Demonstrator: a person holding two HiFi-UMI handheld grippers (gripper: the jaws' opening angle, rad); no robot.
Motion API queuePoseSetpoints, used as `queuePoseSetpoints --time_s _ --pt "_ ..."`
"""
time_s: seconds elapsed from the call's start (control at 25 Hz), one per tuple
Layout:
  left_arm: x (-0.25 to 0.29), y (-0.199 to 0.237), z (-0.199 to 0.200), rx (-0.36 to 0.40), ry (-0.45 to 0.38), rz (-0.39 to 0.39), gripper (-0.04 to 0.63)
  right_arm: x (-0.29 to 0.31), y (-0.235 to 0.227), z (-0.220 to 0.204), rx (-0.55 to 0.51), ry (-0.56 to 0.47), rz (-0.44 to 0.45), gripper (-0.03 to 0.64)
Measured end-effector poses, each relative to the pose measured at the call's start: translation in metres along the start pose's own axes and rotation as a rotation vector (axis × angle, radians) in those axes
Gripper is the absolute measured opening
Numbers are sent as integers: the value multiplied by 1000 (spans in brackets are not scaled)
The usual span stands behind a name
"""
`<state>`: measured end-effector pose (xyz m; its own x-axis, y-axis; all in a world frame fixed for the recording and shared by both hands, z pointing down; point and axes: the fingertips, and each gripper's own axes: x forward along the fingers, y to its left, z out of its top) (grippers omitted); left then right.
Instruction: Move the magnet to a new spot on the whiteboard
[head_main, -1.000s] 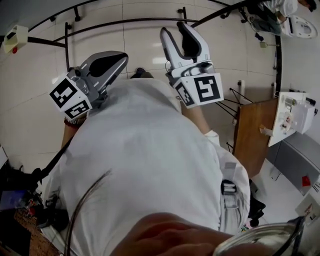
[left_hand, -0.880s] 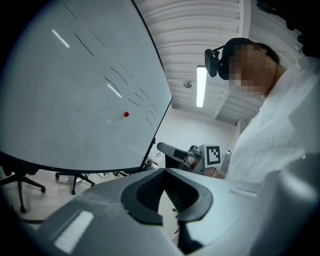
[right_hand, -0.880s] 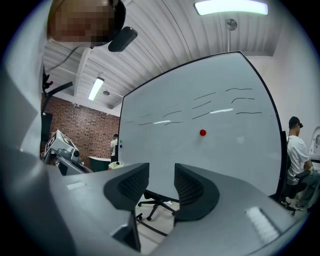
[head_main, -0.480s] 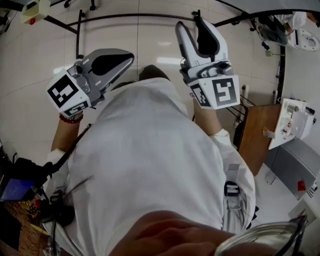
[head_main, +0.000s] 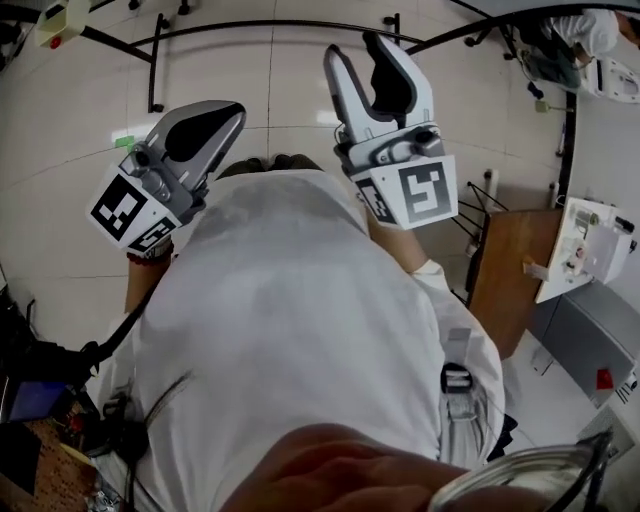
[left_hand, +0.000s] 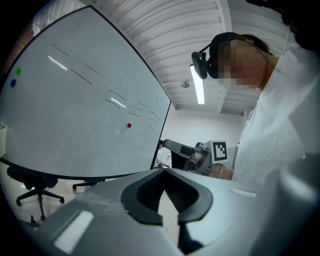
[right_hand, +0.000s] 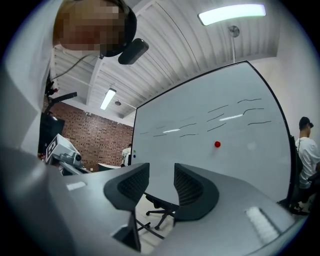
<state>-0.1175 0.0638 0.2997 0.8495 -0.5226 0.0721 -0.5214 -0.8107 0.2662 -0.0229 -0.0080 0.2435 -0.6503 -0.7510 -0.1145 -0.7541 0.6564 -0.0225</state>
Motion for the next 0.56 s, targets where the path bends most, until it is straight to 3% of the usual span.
queuePoseSetpoints --time_s 0.32,0.56 --pt "49 -43 -16 -10 26 -113 -3 -57 -18 -9 13 43 -67 149" --pt "48 -38 -6 9 -14 -74 -2 -53 4 -9 40 56 -22 149"
